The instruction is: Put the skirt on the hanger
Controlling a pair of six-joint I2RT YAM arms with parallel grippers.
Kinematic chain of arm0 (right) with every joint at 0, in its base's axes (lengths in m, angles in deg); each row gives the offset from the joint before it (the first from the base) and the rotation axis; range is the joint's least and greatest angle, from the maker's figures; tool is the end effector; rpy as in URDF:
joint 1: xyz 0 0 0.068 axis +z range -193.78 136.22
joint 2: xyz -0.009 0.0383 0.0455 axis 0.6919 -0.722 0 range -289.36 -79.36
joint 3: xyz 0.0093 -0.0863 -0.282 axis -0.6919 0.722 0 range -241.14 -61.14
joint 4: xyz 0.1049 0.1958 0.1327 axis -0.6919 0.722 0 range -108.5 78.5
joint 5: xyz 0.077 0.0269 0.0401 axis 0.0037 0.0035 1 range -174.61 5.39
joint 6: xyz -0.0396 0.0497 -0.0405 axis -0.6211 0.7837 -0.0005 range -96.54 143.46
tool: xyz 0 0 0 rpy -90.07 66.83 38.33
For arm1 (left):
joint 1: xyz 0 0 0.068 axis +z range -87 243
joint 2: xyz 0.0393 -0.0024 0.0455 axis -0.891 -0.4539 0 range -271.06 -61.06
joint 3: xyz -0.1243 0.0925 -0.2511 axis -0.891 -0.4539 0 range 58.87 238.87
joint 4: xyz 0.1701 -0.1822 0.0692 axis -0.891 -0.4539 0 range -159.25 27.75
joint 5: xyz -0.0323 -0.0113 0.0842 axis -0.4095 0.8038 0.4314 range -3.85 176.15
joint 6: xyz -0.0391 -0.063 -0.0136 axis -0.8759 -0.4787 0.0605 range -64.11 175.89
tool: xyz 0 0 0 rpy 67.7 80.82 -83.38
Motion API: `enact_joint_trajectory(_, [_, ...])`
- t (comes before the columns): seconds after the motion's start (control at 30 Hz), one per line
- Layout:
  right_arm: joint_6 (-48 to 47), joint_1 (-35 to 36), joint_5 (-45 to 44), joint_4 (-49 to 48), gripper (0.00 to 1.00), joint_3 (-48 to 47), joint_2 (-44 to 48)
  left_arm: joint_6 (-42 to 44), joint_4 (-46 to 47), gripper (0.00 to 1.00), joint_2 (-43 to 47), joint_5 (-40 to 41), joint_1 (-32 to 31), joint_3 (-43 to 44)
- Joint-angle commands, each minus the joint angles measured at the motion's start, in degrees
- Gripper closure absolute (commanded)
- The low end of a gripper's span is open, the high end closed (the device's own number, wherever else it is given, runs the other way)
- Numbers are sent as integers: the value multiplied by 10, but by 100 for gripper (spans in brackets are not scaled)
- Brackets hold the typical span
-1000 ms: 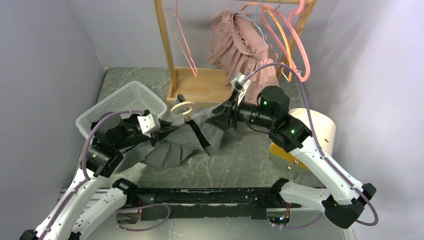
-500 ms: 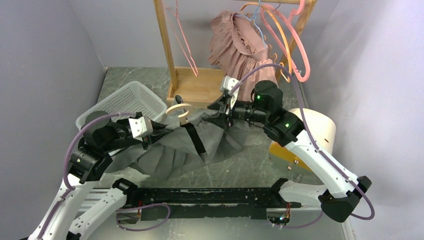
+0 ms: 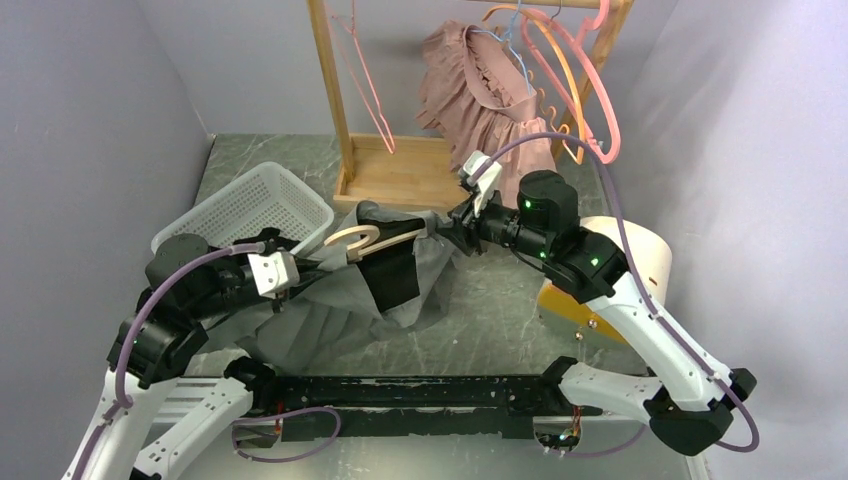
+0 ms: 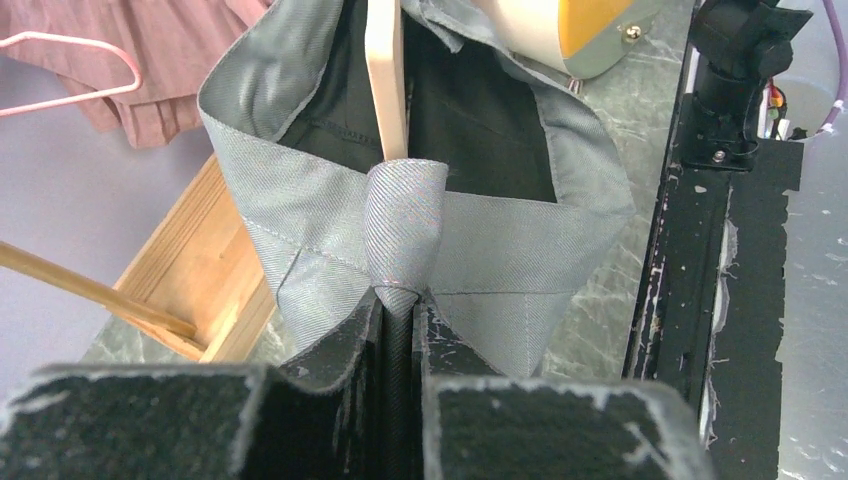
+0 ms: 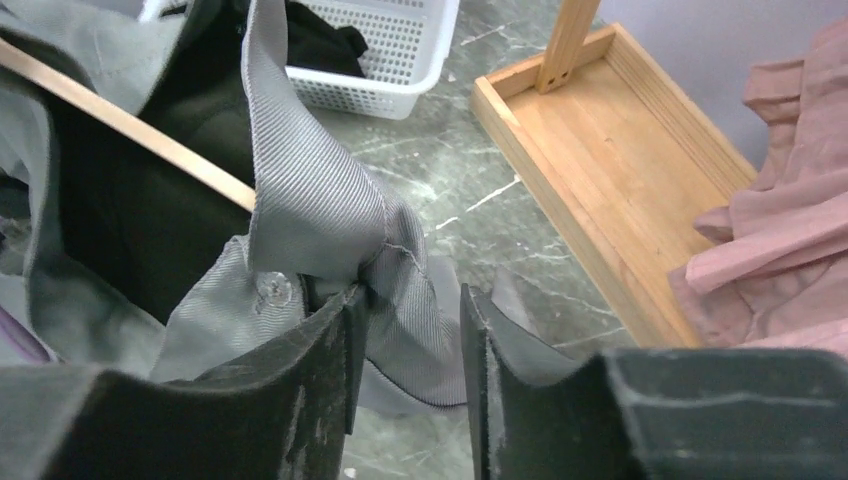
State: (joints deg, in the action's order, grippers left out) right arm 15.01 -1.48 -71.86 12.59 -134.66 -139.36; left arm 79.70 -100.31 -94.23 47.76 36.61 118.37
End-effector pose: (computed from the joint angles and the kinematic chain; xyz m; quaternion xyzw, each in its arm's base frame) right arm 0.1589 0.1636 0.4359 -0.4029 0.6964 0.2566 0.5355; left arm 0.0643 -0.0759 0.4064 0.4987 0.5753 -0.2684 0.5902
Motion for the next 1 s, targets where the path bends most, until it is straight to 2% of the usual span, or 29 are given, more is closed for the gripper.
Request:
enact_joint_trajectory(0.0, [0, -6, 17, 19, 51, -31, 9, 8, 56, 93, 3, -43, -1, 28])
enact_joint_trajectory(0.1, [-1, -6, 118, -11, 43, -58, -3, -9, 80, 93, -9, -57, -2, 18])
enact_joint_trajectory(0.27, [-34, -5, 275, -48, 44, -82, -45, -32, 118, 93, -24, -71, -2, 1])
enact_joint_trajectory(0.4, [-83, -4, 325, -29, 54, -84, -84, -40, 139, 93, -28, -82, -2, -6])
enact_joint_trajectory(0.5, [-124, 0, 372, 1, 54, -90, -111, -37, 139, 93, -31, -87, -1, -10])
enact_joint_trajectory(0.7, [-155, 5, 394, 21, 55, -102, -144, -38, 140, 93, -31, -78, -1, -18])
enact_joint_trajectory(0.87, [-158, 13, 413, 10, 72, -108, -152, -43, 151, 93, -28, -74, -1, -24])
enact_joint_trajectory(0.97, [-164, 14, 423, 11, 98, -106, -150, -63, 162, 93, -23, -44, -2, -33])
